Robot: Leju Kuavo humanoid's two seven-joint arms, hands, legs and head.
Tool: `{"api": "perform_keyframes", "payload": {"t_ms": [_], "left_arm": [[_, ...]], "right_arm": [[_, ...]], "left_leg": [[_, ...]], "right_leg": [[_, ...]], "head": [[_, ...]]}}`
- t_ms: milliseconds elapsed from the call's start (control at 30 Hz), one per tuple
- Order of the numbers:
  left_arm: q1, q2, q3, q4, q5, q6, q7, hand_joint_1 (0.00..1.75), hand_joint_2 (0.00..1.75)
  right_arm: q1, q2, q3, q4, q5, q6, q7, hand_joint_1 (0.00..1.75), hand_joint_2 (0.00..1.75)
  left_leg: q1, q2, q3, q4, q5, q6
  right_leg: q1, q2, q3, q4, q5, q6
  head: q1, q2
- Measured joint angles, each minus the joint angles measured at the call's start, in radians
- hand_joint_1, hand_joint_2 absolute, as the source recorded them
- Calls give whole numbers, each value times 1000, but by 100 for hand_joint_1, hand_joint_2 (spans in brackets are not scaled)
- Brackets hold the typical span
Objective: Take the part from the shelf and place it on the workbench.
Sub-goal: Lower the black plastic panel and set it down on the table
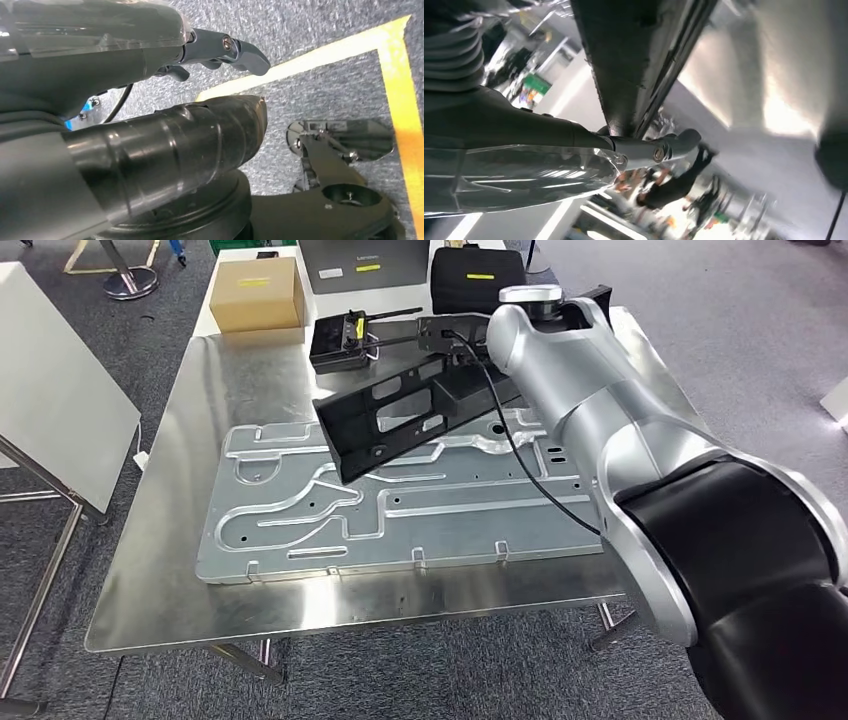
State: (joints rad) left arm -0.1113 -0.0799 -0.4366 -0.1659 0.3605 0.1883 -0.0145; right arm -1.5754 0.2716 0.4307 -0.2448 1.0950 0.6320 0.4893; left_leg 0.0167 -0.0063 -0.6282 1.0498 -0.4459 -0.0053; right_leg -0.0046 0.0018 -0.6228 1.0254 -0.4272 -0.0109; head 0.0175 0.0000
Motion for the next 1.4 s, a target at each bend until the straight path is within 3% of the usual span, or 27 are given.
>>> {"api": "perform_keyframes", "payload": {"t_ms": [100,167,200,233,300,367,500,567,633,667,700,733,800,867,967,1033,1133,1167,1200,1233,1333,1400], "left_arm": [[0,0,-4,0,2,0,0,0,0],[1,0,-9,0,5,0,0,0,0],[1,0,-11,0,7,0,0,0,0],[1,0,-12,0,9,1,-1,0,0],[0,0,-13,0,12,1,-2,0,0],[-1,1,-14,0,12,1,-2,0,0],[0,1,-14,0,13,1,-3,0,0],[-1,1,-14,0,13,1,-3,0,0],[-1,1,-14,0,13,1,-3,0,0],[0,1,-14,0,13,1,-3,0,0],[0,1,-14,0,13,0,-3,0,0],[1,1,-14,0,13,0,-3,0,0],[0,1,-14,0,13,0,-3,0,0],[-1,1,-14,0,13,0,-3,0,0],[-1,0,-15,0,11,-2,-3,0,0],[-1,0,-16,0,10,-5,-3,0,0],[-1,0,-16,0,11,-5,-4,0,0],[-1,0,-17,0,12,-6,-4,0,0],[0,0,-17,0,14,-6,-4,0,0],[-1,0,-18,0,16,-6,-4,0,0],[-2,0,-20,0,22,-8,-5,0,0],[-2,0,-23,0,24,-10,-6,0,0]], "right_arm": [[3,1,0,0,8,37,-2,0,0],[9,1,1,0,13,13,-3,0,0],[11,1,1,0,12,0,-2,0,0],[13,1,1,0,12,-1,-1,0,0],[12,2,1,0,16,42,-9,0,0],[12,2,1,1,17,78,-14,0,0],[13,2,1,2,17,86,-15,0,0],[13,2,1,2,17,85,-15,0,0],[15,1,1,4,17,86,-15,0,0],[16,1,1,5,17,86,-15,0,0],[17,1,1,7,17,87,-15,0,0],[17,1,1,8,17,87,-15,0,0],[16,1,1,9,17,87,-15,0,0],[15,1,1,9,17,87,-15,0,0],[14,1,1,9,23,100,-25,0,0],[12,1,3,8,28,85,-26,0,0],[9,3,4,6,32,24,-17,0,0],[8,3,4,6,36,26,-18,0,0],[11,3,4,6,40,29,-15,0,0],[13,3,4,5,44,32,-15,0,0],[16,3,4,1,55,43,-20,0,0],[14,2,6,1,68,77,-38,0,0]], "left_leg": [[2,1,-73,164,-87,-7],[2,1,-116,256,-113,-11],[3,1,-114,251,-99,-12],[3,1,-92,205,-68,-11],[2,2,-27,69,-9,-8],[-1,2,7,-3,9,0],[0,1,9,-14,14,22],[2,3,11,-19,17,31],[2,3,10,-18,17,34],[1,3,10,-18,17,35],[1,2,11,-18,16,35],[1,1,12,-17,16,34],[0,0,14,-17,14,31],[-2,0,13,-17,13,24],[-2,0,10,-20,14,10],[-2,0,-4,14,-11,3],[-2,1,-81,187,-97,-4],[-1,1,-103,235,-111,-6],[-1,1,-111,250,-107,-8],[0,1,-100,227,-85,-10],[2,2,-11,45,-4,-7],[-2,1,12,-3,1,1]], "right_leg": [[0,-2,4,-7,3,-14],[1,-2,4,-3,1,-16],[1,-1,4,-1,0,-17],[1,0,5,2,-2,-15],[3,1,3,10,-8,-9],[6,2,-2,17,-11,0],[4,2,-11,34,-25,20],[0,2,-49,119,-75,29],[-2,1,-111,252,-131,35],[-2,1,-132,293,-139,36],[-2,1,-136,297,-128,35],[-2,1,-119,259,-99,33],[1,2,-52,118,-31,25],[8,2,-9,25,-3,17],[9,1,-5,7,-2,6],[3,-1,1,-5,5,-8],[3,-2,3,-10,7,-20],[3,-2,3,-8,6,-20],[3,-1,3,-6,5,-20],[3,-1,3,-3,3,-19],[3,0,0,14,-7,-9],[6,0,-5,19,-9,1]], "head": [[0,0],[0,0],[0,0],[0,0],[-1,0],[0,0],[1,0],[1,0],[0,0],[1,0],[1,0],[1,0],[1,0],[0,0],[0,0],[0,0],[-1,0],[-1,0],[-1,0],[-1,0],[-1,0],[-1,0]]}}
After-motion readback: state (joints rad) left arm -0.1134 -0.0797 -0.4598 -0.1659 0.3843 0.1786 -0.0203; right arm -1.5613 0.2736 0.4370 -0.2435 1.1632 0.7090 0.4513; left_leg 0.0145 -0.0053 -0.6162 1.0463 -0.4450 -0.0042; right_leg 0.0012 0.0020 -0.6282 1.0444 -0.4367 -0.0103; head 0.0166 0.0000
